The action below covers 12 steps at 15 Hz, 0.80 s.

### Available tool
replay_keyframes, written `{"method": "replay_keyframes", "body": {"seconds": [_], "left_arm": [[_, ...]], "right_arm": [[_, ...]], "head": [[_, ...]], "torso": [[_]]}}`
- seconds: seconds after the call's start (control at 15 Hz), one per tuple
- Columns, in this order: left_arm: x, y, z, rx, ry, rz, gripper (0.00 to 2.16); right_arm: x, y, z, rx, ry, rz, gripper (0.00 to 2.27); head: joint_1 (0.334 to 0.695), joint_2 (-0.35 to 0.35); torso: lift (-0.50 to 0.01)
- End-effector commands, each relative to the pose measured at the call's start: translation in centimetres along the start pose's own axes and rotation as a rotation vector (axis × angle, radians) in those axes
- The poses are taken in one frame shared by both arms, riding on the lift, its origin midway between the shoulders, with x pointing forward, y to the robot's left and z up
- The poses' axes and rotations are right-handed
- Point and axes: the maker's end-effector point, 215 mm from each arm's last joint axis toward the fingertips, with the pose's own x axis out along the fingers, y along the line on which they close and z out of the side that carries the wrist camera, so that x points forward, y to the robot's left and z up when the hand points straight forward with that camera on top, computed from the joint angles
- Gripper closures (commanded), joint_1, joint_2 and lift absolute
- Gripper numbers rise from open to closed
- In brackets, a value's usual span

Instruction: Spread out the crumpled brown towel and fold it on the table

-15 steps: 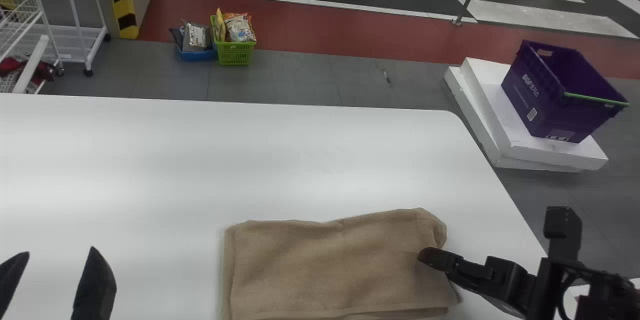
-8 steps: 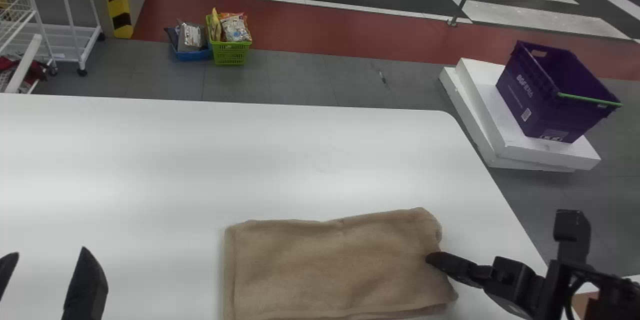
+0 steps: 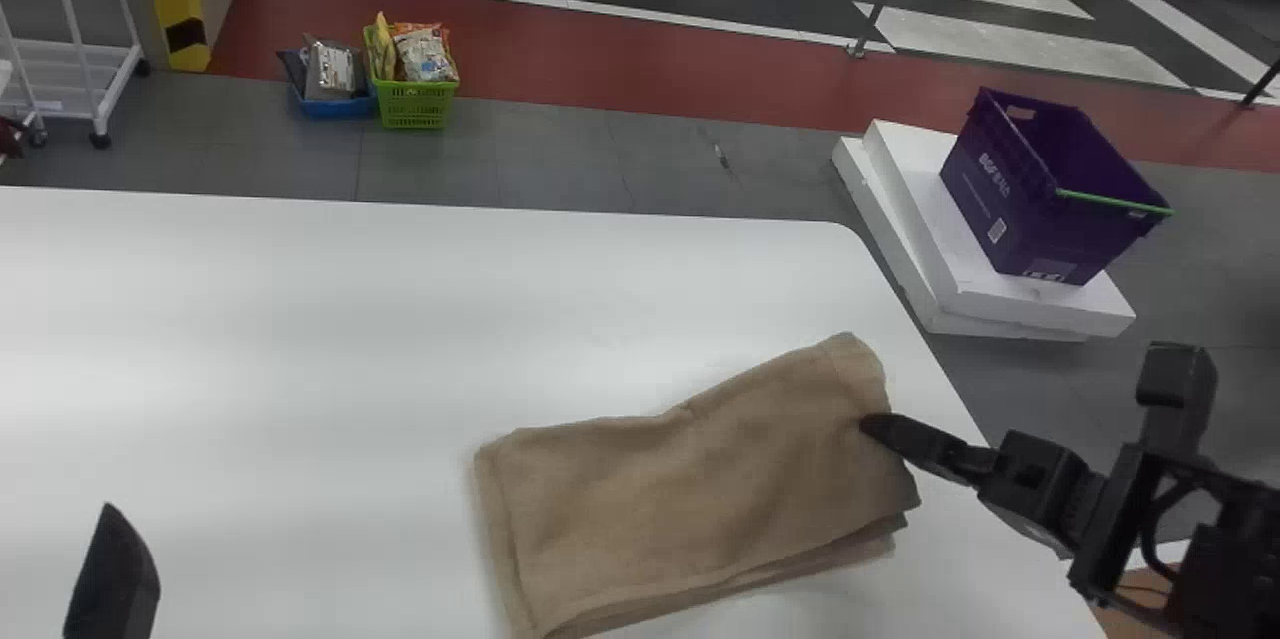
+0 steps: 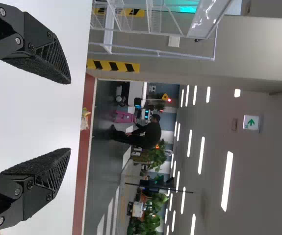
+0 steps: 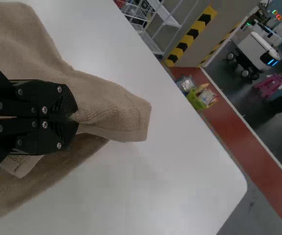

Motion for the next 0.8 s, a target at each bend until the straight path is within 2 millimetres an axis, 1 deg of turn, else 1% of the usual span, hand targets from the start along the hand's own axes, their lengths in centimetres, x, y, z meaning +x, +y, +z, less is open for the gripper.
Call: {"method": "replay_keyframes", "body": {"seconds": [0.0, 0.2, 0.27, 0.33, 0.53, 0.6, 0.67, 0.73], "left_arm": [[0.0, -0.1, 0.2, 0.002, -0.002, -0.003, 0.41], [-0.1, 0.0, 0.2, 0.003, -0.003, -0.004, 0.41], [0.0, 0.1, 0.2, 0.003, -0.003, -0.002, 0.41], [0.0, 0.1, 0.2, 0.003, -0.003, -0.003, 0.41], [0.0, 0.0, 0.2, 0.002, -0.003, -0.005, 0.41], [0.0, 0.0, 0.2, 0.003, -0.001, -0.005, 0.41], [0.1, 0.1, 0.2, 0.004, -0.002, -0.002, 0.41], [0.1, 0.1, 0.1, 0.004, 0.001, -0.002, 0.41]], "right_arm": [[1.2, 4.6, -0.2, -0.06, 0.011, 0.062, 2.25], [3.8, 7.5, -3.0, -0.102, 0.087, 0.09, 2.25], [4.5, 8.3, -4.0, -0.116, 0.109, 0.093, 2.25], [5.3, 9.3, -5.1, -0.133, 0.133, 0.095, 2.25], [6.7, 13.1, -8.2, -0.17, 0.192, 0.149, 2.25], [7.0, 14.0, -9.8, -0.179, 0.222, 0.165, 2.25], [7.2, 15.0, -11.2, -0.186, 0.248, 0.182, 2.25], [7.4, 15.5, -12.8, -0.201, 0.279, 0.185, 2.25]], "head": [[0.695, -0.305], [0.695, -0.247], [0.695, -0.2], [0.695, -0.182], [0.695, -0.121], [0.695, -0.081], [0.695, -0.062], [0.695, -0.038]], "torso": [[-0.127], [-0.127], [-0.127], [-0.127], [-0.127], [-0.127], [-0.127], [-0.127]]}}
